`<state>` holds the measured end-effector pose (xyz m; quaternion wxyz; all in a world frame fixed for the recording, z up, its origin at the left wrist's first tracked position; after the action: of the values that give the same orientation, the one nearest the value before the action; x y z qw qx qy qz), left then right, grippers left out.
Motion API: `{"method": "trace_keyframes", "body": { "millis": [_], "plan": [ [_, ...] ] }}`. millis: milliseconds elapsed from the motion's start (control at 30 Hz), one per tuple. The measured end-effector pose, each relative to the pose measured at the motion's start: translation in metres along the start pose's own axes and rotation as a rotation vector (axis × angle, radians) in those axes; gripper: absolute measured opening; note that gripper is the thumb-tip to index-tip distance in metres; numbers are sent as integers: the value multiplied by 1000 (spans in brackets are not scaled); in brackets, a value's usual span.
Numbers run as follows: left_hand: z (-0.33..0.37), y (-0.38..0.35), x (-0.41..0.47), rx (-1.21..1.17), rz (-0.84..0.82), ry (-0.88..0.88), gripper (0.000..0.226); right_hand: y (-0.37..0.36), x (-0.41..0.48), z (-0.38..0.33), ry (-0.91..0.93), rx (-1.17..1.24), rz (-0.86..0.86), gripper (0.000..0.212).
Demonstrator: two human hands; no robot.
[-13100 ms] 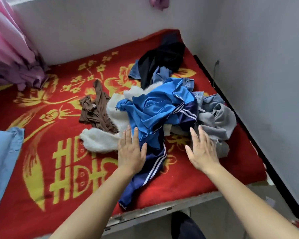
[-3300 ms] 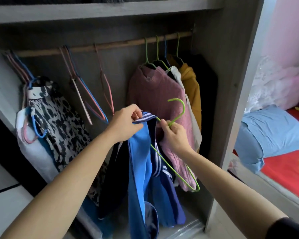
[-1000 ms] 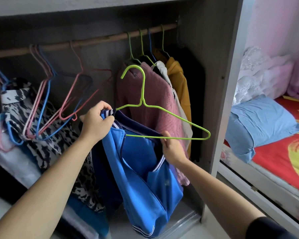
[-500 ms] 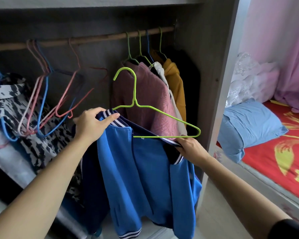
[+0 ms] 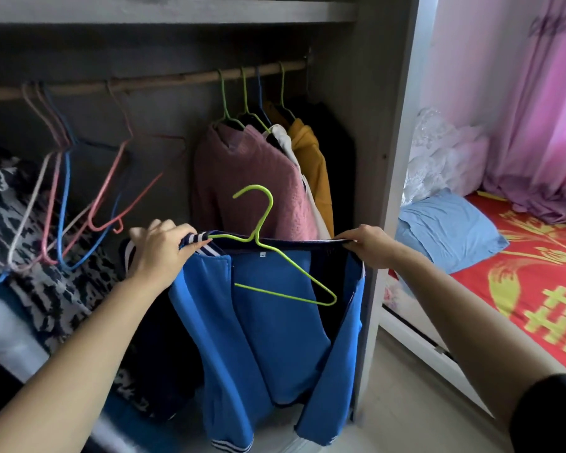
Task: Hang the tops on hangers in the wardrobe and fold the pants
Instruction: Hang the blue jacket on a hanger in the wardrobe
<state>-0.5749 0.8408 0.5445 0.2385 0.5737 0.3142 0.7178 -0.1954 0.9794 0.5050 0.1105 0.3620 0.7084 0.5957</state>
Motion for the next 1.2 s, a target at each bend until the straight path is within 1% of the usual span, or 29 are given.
{"method": "trace_keyframes", "body": {
  "millis": [100, 133, 200, 267, 400, 433, 500, 533, 567, 600, 633, 700, 733, 767, 800, 867, 933, 967, 1000, 1033, 1067, 1100, 1133, 1167, 1200],
  "plan": [
    [9, -5, 2, 143, 24, 44, 27, 9, 2, -6, 19, -101, 111, 34],
    [11, -6, 3, 181, 26, 60, 28, 12, 3, -9, -5, -91, 165, 35],
    [16, -7, 2, 204, 22, 63, 30, 17, 4, -16, -91, 31, 297, 34],
    [21, -9, -1, 161, 20, 46, 34, 22, 7, -26, -141, 148, 389, 33],
    [38, -15, -14, 52, 5, 23, 58, 29, 11, -47, -120, 221, 411, 30],
    [45, -16, -19, 27, -7, 19, 62, 32, 11, -50, -121, 257, 451, 30],
    [58, -21, -27, -6, -29, 20, 66, 41, 9, -55, -158, 396, 631, 31],
    [63, -24, -29, -29, -47, 49, 68, 43, 8, -57, -176, 475, 727, 30],
    [67, -25, -29, -57, -63, 100, 69, 42, 7, -62, -180, 520, 774, 27],
    [70, -26, -27, -91, -73, 168, 70, 37, 6, -68, -174, 517, 743, 25],
    [71, -26, -24, -132, -85, 245, 69, 27, 4, -75, -174, 467, 641, 25],
    [71, -24, -22, -211, -116, 386, 69, 1, -2, -85, -199, 310, 388, 33],
    [71, -23, -22, -238, -127, 431, 70, -7, -5, -86, -232, 266, 319, 36],
    [72, -22, -23, -256, -138, 458, 69, -10, -9, -84, -276, 283, 297, 37],
    [73, -22, -25, -268, -150, 472, 68, -10, -11, -83, -308, 349, 305, 39],
    [78, -22, -26, -284, -172, 485, 68, -8, -13, -85, -324, 544, 381, 47],
    [85, -21, -25, -319, -166, 500, 66, -7, -13, -93, -292, 741, 447, 51],
    [88, -20, -23, -347, -143, 509, 65, -7, -12, -96, -260, 828, 440, 53],
    [90, -18, -22, -377, -107, 522, 64, -4, -11, -99, -222, 882, 392, 53],
    [92, -17, -21, -409, -72, 541, 62, 2, -10, -99, -192, 870, 320, 52],
    [93, -16, -20, -441, -46, 562, 61, 9, -10, -97, -162, 776, 240, 46],
    [93, -14, -20, -473, -33, 576, 60, 20, -11, -92, -105, 577, 165, 35],
    [93, -14, -20, -499, -26, 579, 60, 32, -12, -88, -31, 290, 117, 27],
    [93, -14, -20, -515, -22, 575, 59, 42, -13, -84, 41, -35, 99, 27],
    [93, -14, -20, -521, -18, 567, 60, 47, -13, -79, 98, -275, 95, 28]
  ]
}}
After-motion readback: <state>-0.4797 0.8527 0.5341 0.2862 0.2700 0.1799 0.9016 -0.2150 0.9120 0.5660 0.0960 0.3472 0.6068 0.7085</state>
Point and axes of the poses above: each hand's wrist, its own x-axis towards the middle knuckle, its own y-axis out of the back of the hand, z = x × y, the point moved 2 cm from there along x, towards the middle knuckle, and after that the axes turned 13 degrees about y, right-handed, at the moved point
